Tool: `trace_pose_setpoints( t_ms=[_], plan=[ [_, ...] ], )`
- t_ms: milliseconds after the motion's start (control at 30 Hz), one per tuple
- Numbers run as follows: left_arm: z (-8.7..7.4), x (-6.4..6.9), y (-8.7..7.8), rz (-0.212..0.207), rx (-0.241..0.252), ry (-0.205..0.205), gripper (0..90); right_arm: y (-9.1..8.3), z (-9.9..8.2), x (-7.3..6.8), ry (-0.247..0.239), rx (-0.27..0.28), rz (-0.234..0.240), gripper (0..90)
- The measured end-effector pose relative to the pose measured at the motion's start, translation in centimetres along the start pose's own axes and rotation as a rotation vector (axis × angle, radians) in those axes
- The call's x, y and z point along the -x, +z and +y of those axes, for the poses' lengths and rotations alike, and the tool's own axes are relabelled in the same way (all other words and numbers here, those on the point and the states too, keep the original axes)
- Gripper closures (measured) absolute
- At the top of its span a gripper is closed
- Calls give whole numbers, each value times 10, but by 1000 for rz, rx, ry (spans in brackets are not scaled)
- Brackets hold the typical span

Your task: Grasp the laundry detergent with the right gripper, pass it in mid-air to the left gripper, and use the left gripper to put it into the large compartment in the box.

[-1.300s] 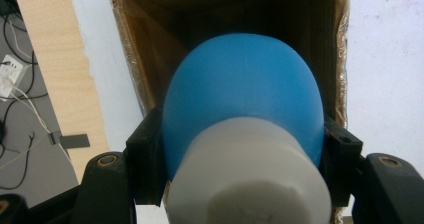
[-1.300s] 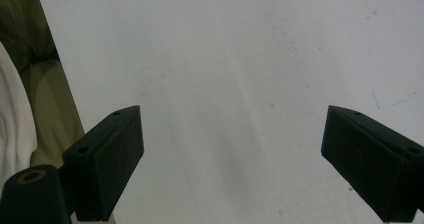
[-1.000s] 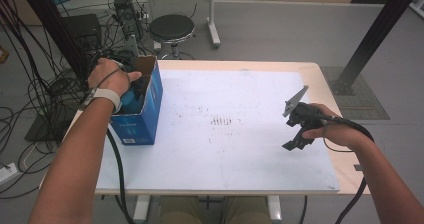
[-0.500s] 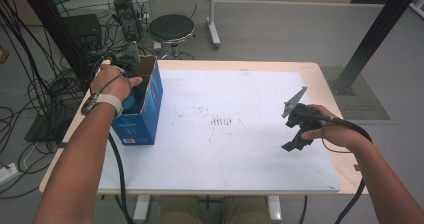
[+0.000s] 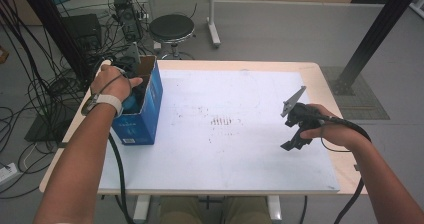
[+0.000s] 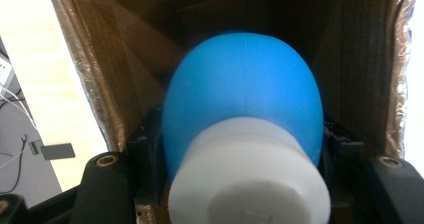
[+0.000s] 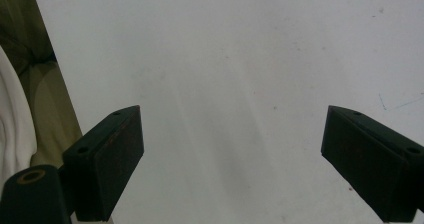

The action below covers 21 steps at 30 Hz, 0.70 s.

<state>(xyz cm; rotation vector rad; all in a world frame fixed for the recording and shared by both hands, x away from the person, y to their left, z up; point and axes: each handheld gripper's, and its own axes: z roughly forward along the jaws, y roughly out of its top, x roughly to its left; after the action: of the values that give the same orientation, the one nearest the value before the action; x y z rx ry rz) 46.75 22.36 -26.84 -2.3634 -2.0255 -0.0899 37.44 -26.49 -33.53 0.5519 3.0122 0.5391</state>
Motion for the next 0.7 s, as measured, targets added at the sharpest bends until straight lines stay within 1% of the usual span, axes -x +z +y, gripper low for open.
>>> trace_pose_setpoints(
  t_ms=[200, 533, 700],
  plan=[
    [0, 0, 0, 0, -2, 4, 370, 0, 1, -1, 0, 2, 0, 99],
    [0, 1, 0, 2, 0, -1, 370, 0, -1, -1, -4, 9, -1, 98],
    [0, 2, 0, 4, 2, 2, 369, 0, -2, -2, 5, 6, -2, 99]
  ],
)
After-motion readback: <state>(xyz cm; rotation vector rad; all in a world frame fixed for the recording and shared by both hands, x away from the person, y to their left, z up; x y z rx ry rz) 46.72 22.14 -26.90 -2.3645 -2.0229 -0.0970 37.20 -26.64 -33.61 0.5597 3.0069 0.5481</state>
